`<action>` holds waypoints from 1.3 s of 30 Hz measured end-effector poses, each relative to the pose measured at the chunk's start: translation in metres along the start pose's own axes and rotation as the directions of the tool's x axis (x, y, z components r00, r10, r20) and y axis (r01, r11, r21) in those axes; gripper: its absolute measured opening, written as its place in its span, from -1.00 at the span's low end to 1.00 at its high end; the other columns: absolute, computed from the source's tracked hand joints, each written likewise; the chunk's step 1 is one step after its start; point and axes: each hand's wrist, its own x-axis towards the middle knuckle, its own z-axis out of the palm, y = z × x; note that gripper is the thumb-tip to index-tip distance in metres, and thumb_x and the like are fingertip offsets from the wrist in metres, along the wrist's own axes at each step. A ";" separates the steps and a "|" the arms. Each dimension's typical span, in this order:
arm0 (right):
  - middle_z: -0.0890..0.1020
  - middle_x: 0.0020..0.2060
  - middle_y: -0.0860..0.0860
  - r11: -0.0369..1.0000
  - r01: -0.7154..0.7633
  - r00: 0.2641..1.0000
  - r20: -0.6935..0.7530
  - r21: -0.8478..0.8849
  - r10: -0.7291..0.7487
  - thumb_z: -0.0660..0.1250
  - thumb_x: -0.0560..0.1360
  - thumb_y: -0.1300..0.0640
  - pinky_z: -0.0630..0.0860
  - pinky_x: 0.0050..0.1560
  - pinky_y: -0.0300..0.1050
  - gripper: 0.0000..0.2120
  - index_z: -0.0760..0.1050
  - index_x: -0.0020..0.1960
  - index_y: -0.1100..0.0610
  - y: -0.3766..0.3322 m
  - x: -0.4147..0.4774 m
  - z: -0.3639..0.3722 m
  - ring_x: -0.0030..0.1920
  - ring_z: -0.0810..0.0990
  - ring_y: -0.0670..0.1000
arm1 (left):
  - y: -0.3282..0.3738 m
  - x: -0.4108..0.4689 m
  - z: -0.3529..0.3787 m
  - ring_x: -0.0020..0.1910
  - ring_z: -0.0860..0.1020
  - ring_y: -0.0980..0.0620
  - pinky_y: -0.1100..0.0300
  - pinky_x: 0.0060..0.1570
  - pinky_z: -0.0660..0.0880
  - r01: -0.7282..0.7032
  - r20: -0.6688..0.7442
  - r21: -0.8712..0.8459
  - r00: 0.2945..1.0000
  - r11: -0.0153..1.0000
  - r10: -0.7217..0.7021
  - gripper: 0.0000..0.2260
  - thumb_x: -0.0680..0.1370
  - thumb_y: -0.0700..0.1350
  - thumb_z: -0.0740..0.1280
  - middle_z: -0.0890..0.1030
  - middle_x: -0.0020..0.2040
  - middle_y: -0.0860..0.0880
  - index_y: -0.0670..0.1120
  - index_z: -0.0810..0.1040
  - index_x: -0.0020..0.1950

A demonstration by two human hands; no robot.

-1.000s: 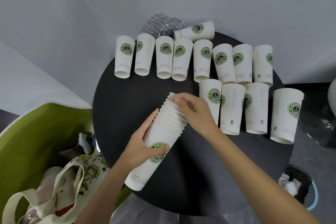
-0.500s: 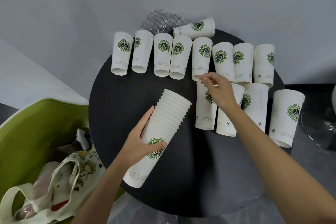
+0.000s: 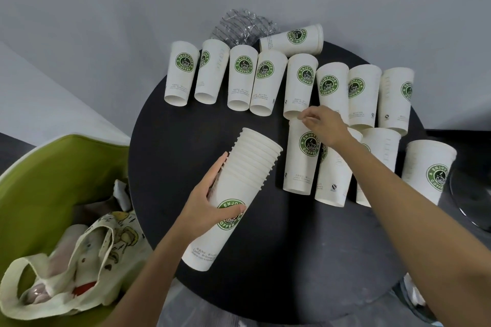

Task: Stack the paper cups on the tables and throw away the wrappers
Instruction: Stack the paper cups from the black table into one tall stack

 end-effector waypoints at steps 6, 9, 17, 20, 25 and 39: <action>0.65 0.01 0.03 0.997 -0.005 1.000 0.021 0.079 0.004 0.28 0.55 0.21 0.36 0.05 -0.26 -0.86 0.62 -0.07 0.08 -0.001 0.000 0.004 0.09 0.57 -0.01 | -0.002 -0.003 0.003 0.26 0.51 0.19 0.37 0.02 0.54 -0.004 -0.011 0.000 1.000 1.000 0.004 -0.11 0.37 -0.21 0.56 0.43 0.35 0.29 0.46 0.13 0.36; 0.65 -0.06 -0.01 0.993 0.023 1.000 0.013 0.116 -0.025 0.27 0.55 0.24 0.34 -0.05 -0.44 -0.84 0.62 -0.07 0.11 -0.002 -0.002 0.005 0.05 0.57 -0.02 | -0.003 -0.005 0.001 0.26 0.51 0.20 0.29 0.09 0.55 -0.003 -0.019 0.006 1.000 1.000 0.003 -0.11 0.36 -0.18 0.58 0.44 0.35 0.29 0.49 0.13 0.36; 0.63 -0.07 -0.08 0.964 0.160 0.981 -0.139 0.213 -0.132 0.25 0.55 0.29 0.33 -0.05 -0.57 -0.79 0.63 -0.04 0.08 -0.019 -0.019 -0.007 -0.08 0.54 -0.18 | -0.008 -0.010 -0.008 0.29 0.50 0.17 0.17 0.20 0.54 -0.005 -0.021 0.053 1.000 0.999 0.006 -0.09 0.34 -0.12 0.59 0.43 0.39 0.25 0.49 0.12 0.39; 0.64 -0.10 -0.12 0.936 0.190 0.965 -0.230 0.295 -0.124 0.25 0.54 0.29 0.35 0.03 -0.50 -0.78 0.61 -0.06 0.02 -0.026 -0.028 -0.016 -0.09 0.53 -0.33 | -0.009 -0.011 -0.012 0.27 0.52 0.12 0.16 0.17 0.54 0.000 -0.019 0.064 1.000 0.998 0.001 -0.10 0.25 0.06 0.56 0.44 0.38 0.23 0.52 0.10 0.38; 0.65 -0.08 -0.06 0.893 0.245 0.919 -0.383 0.378 -0.090 0.27 0.53 0.28 0.43 0.04 -0.25 -0.80 0.62 -0.05 0.05 -0.033 -0.034 -0.028 -0.07 0.54 -0.07 | -0.012 -0.014 -0.018 0.25 0.53 0.15 0.19 0.12 0.57 -0.015 -0.008 0.091 1.000 0.996 0.016 -0.08 0.35 -0.15 0.59 0.43 0.38 0.21 0.46 0.11 0.41; 0.64 -0.12 0.01 0.815 0.370 0.852 -0.513 0.447 -0.105 0.25 0.50 0.26 0.40 -0.02 -0.33 -0.81 0.62 -0.04 0.09 -0.067 -0.045 -0.028 -0.09 0.52 -0.06 | -0.014 -0.023 -0.028 0.34 0.46 0.14 0.07 0.27 0.51 -0.029 0.040 0.113 0.999 0.993 0.024 -0.07 0.35 -0.17 0.59 0.35 0.44 0.27 0.35 0.12 0.48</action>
